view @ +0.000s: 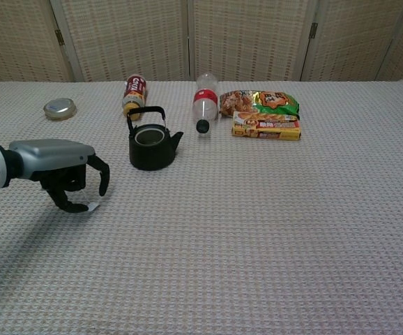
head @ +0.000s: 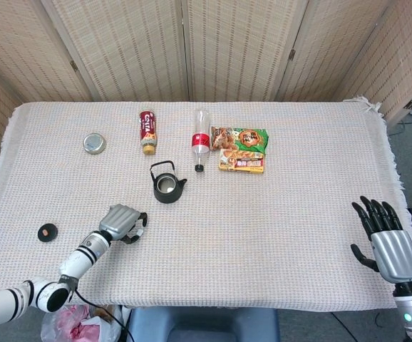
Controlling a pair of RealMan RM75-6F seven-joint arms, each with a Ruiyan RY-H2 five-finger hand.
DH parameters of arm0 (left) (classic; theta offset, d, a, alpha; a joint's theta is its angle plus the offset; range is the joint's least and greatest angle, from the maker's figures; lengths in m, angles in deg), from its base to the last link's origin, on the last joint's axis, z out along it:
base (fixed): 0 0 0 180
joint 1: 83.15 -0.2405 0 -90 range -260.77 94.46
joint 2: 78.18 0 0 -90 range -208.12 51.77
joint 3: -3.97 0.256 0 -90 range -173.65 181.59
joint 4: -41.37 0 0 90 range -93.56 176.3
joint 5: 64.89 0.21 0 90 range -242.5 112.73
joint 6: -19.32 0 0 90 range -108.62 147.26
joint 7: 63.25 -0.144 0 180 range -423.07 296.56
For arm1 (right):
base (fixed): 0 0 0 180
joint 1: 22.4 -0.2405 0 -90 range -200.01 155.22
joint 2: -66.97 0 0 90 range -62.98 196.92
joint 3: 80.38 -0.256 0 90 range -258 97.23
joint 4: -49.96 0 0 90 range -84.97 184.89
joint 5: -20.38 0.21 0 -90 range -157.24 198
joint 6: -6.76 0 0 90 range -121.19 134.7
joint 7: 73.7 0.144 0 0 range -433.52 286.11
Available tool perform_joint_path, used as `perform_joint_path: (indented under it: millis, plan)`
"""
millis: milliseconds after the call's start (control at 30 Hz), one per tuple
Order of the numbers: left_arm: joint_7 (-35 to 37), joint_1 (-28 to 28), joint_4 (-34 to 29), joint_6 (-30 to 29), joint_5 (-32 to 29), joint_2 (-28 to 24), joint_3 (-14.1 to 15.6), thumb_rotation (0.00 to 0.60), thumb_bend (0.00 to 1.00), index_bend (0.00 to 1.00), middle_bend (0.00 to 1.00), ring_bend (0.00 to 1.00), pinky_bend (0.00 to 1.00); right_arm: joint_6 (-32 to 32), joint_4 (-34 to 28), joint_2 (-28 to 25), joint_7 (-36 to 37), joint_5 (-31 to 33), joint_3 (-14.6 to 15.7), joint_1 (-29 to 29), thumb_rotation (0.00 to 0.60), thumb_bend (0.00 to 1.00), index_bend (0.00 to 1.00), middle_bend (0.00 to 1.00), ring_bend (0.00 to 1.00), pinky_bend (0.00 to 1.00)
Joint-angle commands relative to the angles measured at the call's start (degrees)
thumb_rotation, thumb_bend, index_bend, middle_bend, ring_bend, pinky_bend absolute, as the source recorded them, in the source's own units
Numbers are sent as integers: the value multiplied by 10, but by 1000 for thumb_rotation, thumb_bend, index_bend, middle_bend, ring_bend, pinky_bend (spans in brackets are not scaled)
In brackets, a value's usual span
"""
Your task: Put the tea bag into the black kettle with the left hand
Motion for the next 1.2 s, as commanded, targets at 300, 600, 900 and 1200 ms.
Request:
perform_joint_path:
  millis: [300,600,900,1200]
  plan:
    - [14,2,13,3,8,10,4,600,354,450,1000,1000,1000,1,0,0,0,1,-1,0,600,227,0,0,0,0]
    - [29,3,25,3,18,17,5,600,354,452,1000,1000,1000,4,0,0,0,2,-1,2,600,227,0,0,0,0]
    - [49,1,38,4,30,22,7,600,354,465,1000,1000,1000,4,0,0,1,4,-3,2,600,227,0,0,0,0]
    - [73,-2,51,3,47,26,10,600,354,480,1000,1000,1000,1,-1,2,-3,6,-3,1,600,227,0,0,0,0]
